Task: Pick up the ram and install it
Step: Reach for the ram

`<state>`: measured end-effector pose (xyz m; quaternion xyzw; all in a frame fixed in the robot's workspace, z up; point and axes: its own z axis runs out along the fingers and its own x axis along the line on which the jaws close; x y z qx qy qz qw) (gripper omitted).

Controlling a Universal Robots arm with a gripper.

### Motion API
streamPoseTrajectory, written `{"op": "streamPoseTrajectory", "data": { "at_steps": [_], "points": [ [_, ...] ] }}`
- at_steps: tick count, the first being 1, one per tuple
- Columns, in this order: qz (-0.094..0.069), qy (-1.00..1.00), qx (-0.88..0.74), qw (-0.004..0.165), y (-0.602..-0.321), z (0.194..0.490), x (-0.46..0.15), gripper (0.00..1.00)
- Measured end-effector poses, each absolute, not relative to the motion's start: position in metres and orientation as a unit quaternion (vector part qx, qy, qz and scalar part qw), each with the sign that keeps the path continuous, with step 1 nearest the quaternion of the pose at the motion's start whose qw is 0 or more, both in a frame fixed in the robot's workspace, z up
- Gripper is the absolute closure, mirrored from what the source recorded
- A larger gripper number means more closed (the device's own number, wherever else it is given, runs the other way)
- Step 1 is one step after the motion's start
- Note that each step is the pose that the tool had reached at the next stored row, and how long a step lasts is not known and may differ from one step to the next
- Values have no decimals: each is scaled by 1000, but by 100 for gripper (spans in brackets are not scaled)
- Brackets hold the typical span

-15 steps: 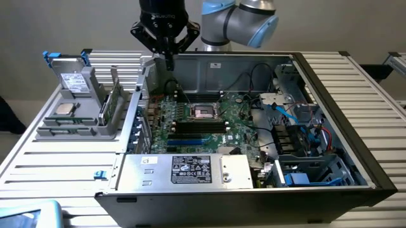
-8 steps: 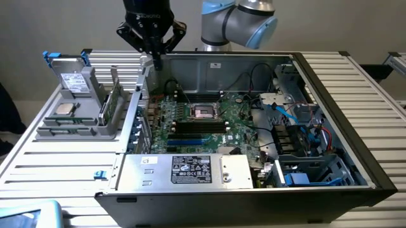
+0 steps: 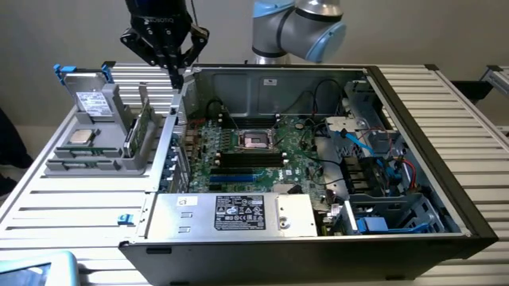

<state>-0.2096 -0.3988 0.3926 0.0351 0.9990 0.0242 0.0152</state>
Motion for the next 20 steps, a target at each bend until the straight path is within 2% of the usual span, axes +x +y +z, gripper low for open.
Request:
{"op": "streamPoseTrajectory", "data": {
  "at_steps": [20],
  "points": [
    [24,999,35,15,-401,389,-301,89]
  ]
}}
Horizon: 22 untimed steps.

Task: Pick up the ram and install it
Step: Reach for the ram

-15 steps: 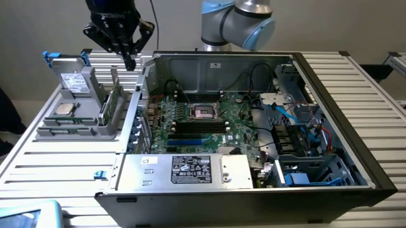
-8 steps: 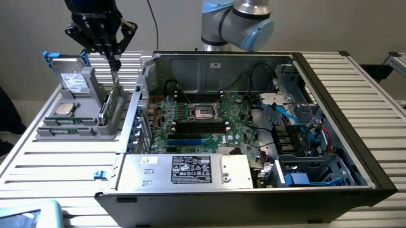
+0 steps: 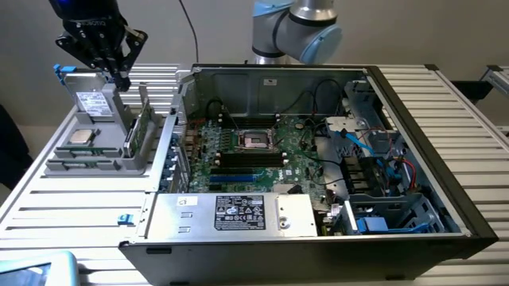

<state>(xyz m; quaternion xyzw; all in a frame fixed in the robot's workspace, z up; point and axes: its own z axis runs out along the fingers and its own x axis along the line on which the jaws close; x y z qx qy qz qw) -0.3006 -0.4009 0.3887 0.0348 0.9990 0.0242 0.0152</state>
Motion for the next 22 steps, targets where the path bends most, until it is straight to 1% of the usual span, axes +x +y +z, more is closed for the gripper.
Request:
{"op": "streamPoseTrajectory", "data": {
  "at_steps": [22],
  "points": [
    [23,999,35,15,-401,378,-401,89]
  ]
}}
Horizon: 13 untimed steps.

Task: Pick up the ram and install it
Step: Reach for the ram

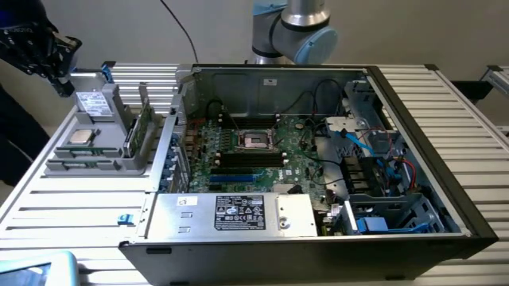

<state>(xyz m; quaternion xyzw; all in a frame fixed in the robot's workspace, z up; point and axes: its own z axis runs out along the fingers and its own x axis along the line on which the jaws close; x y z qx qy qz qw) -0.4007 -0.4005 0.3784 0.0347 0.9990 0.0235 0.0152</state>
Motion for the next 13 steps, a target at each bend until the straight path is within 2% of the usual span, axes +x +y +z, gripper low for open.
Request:
{"op": "streamPoseTrajectory", "data": {
  "at_steps": [13],
  "points": [
    [21,999,35,15,-383,374,-444,89]
  ]
}}
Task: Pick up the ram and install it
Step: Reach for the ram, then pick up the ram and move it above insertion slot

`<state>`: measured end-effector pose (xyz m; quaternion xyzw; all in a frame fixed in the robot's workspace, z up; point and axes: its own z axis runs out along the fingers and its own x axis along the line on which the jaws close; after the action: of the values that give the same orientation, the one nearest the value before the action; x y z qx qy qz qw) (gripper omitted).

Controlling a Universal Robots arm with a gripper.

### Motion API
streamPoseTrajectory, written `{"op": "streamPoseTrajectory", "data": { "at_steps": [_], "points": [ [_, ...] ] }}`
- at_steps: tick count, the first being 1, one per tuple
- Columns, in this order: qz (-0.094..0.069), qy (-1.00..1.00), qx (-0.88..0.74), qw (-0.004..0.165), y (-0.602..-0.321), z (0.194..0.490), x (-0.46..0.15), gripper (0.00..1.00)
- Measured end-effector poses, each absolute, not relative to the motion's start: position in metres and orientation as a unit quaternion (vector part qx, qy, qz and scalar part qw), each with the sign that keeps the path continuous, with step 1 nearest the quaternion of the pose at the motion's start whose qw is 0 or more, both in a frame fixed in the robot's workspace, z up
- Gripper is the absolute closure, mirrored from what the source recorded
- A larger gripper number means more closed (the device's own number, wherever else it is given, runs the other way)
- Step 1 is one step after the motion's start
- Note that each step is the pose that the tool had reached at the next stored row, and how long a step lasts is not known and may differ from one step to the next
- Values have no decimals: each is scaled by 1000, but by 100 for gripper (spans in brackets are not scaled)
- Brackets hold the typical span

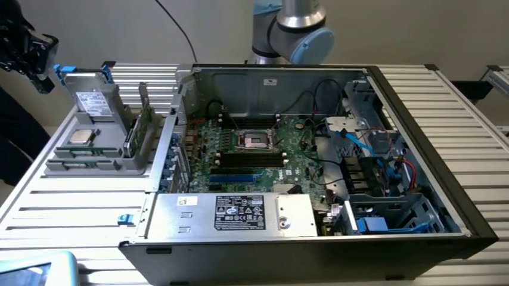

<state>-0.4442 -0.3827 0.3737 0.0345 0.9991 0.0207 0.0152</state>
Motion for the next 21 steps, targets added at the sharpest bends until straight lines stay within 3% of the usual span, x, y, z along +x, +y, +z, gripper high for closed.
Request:
{"op": "streamPoseTrajectory", "data": {
  "at_steps": [21],
  "points": [
    [21,999,25,14,-383,372,-448,89]
  ]
}}
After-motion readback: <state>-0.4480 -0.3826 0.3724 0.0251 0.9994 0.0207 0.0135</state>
